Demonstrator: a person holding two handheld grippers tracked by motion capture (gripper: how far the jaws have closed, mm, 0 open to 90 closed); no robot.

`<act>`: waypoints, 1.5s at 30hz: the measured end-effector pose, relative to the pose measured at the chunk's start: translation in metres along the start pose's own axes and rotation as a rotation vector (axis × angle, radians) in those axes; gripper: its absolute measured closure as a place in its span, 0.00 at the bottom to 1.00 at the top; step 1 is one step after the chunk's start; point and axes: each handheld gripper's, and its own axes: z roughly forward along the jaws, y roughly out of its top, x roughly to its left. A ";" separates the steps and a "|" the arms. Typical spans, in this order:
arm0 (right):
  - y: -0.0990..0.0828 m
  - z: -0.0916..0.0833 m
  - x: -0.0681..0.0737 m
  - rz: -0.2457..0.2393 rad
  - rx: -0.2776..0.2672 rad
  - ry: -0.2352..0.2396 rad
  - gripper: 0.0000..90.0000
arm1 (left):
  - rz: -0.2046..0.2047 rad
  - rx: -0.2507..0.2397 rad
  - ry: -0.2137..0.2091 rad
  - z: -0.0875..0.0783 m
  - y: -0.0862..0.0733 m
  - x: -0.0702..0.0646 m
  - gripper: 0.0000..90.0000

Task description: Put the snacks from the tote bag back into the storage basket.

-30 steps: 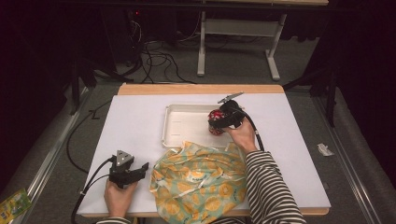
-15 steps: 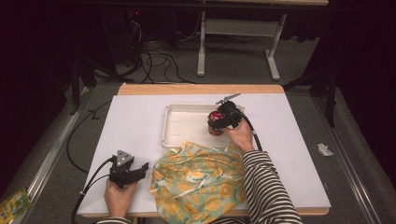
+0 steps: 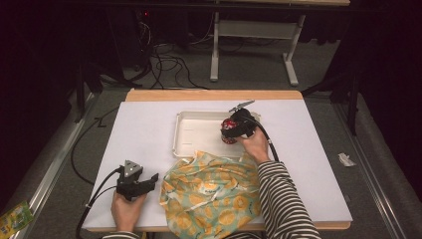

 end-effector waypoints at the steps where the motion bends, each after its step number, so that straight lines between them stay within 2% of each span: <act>1: 0.000 0.000 0.000 -0.002 0.001 0.000 0.29 | -0.001 0.000 -0.002 0.000 0.000 0.000 0.36; 7: 0.000 -0.001 0.000 -0.005 0.007 -0.002 0.29 | -0.014 0.011 -0.043 0.000 0.002 0.003 0.31; 10: 0.000 -0.001 0.000 0.004 0.008 -0.001 0.28 | -0.021 0.009 -0.044 0.000 0.002 0.004 0.31; 13: 0.000 -0.001 0.000 -0.005 0.008 -0.002 0.28 | -0.013 0.004 -0.034 -0.001 0.002 0.003 0.34; 15: 0.000 -0.002 0.000 -0.004 0.009 0.000 0.28 | -0.004 -0.009 -0.031 -0.002 0.001 0.003 0.36; 17: 0.000 -0.003 -0.001 -0.005 0.010 0.005 0.28 | 0.014 -0.051 -0.020 -0.006 0.001 0.002 0.36; 19: 0.000 -0.005 -0.001 0.005 0.006 0.004 0.28 | 0.014 -0.083 -0.030 -0.008 0.003 0.003 0.37; 23: 0.000 -0.010 -0.002 0.012 -0.025 0.014 0.28 | 0.008 -0.135 -0.044 -0.016 0.005 0.006 0.37; 26: 0.001 -0.017 -0.003 0.024 -0.056 0.022 0.28 | 0.009 -0.155 -0.055 -0.019 0.005 0.006 0.37; 39: -0.003 -0.053 -0.001 0.001 -0.136 0.042 0.30 | 0.012 -0.173 -0.074 -0.019 0.005 0.000 0.39; 42: -0.006 -0.064 0.001 -0.006 -0.182 0.034 0.30 | 0.013 -0.189 -0.074 -0.019 0.004 -0.001 0.40; 45: -0.009 -0.075 0.002 -0.011 -0.204 0.032 0.30 | 0.010 -0.192 -0.079 -0.019 0.004 -0.002 0.41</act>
